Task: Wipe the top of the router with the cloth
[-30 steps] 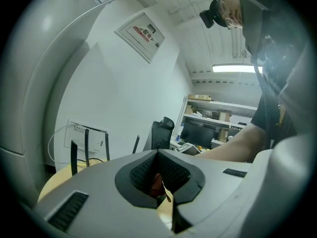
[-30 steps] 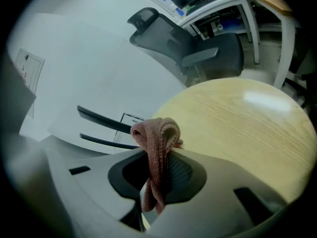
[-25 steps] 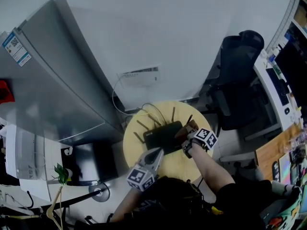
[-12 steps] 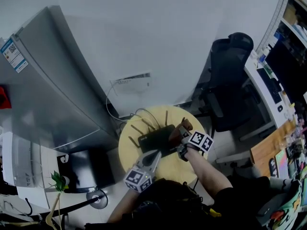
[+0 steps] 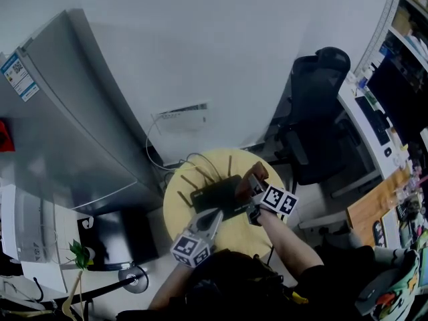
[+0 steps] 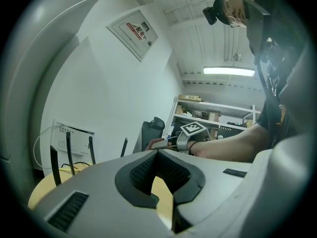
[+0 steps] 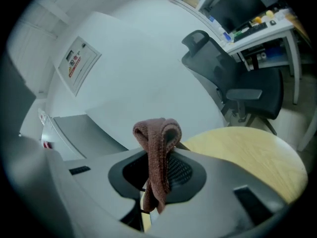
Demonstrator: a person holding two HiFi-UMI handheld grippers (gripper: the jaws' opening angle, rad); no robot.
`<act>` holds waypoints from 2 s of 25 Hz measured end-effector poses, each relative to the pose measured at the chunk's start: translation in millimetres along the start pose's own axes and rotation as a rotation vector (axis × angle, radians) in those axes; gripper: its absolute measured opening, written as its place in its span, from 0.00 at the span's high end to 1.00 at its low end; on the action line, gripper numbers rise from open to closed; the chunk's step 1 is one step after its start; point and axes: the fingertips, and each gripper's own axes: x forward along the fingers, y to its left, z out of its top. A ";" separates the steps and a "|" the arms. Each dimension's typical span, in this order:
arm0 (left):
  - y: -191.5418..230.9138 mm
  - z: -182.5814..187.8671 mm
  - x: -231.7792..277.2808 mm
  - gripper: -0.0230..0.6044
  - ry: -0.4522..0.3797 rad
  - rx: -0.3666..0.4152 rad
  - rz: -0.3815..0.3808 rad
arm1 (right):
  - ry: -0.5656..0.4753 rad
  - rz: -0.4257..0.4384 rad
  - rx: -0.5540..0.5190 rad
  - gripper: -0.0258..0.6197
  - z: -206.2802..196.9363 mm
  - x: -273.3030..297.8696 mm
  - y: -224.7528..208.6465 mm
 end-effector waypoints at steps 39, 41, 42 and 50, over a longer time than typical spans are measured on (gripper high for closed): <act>100.5 5.6 -157.3 0.96 -0.133 -0.047 0.517 | 0.968 0.283 -0.564 0.87 -237.5 87.0 80.2; 100.0 2.4 -163.1 0.96 -0.132 -0.055 0.530 | 0.984 0.282 -0.448 0.87 -243.2 95.6 83.9; 99.4 0.8 -165.4 0.96 -0.132 -0.058 0.535 | 0.992 0.277 -0.422 0.87 -245.7 98.7 84.0; 90.9 -5.2 -166.9 0.96 -0.120 -0.072 0.533 | 1.046 0.076 -0.590 0.87 -252.6 117.0 36.2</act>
